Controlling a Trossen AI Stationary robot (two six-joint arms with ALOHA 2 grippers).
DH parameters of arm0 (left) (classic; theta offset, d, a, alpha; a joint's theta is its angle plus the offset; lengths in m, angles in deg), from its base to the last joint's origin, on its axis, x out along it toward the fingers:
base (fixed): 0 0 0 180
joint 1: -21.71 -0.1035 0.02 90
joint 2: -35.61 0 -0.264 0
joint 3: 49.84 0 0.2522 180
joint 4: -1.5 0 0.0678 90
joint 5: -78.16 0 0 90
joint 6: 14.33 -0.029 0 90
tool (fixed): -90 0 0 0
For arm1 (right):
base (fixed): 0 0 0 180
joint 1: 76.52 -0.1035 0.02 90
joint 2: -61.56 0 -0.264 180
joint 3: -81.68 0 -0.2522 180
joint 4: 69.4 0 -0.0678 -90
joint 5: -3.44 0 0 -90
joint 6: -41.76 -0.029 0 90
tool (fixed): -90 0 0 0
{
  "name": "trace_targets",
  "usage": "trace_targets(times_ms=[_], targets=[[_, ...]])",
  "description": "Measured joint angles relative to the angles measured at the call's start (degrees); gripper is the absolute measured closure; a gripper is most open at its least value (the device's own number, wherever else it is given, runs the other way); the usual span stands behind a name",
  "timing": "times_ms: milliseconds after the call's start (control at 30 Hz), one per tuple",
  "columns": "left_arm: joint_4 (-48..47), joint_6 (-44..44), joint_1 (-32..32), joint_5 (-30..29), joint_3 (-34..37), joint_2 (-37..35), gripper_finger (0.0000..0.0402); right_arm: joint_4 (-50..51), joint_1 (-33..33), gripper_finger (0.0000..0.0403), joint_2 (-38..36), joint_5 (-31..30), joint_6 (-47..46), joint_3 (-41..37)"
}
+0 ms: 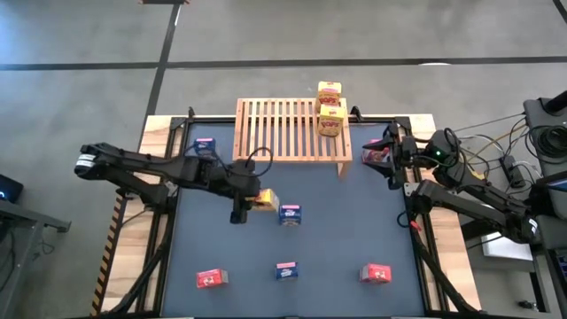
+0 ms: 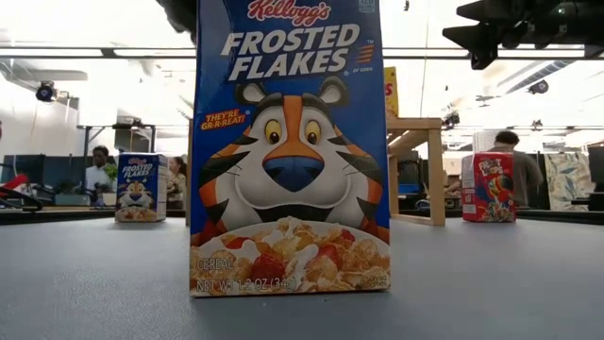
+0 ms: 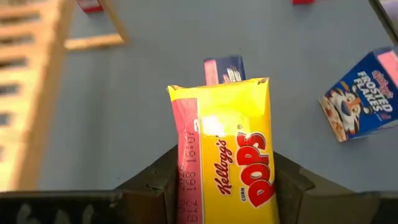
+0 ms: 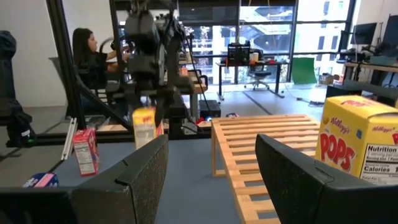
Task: Stack cereal on shelf
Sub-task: Put the yellow cereal box on the shelf aligned with the other yellow cereal boxes
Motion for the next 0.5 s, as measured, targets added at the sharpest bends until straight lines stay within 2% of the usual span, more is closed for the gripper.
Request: trace_targets(times_ms=[333, 500], targets=[[-1.9, -6.1, -6.2, -0.1, -8.0, 0.0, 0.026, -0.1, -0.2, 0.0172, 1.1, 0.0, 0.0, -0.6], [1.2, -7.7, -8.5, 0.0, -9.6, 0.8, 0.026, -1.0, -0.8, 0.0172, 3.8, -0.6, 0.0, -0.6]])
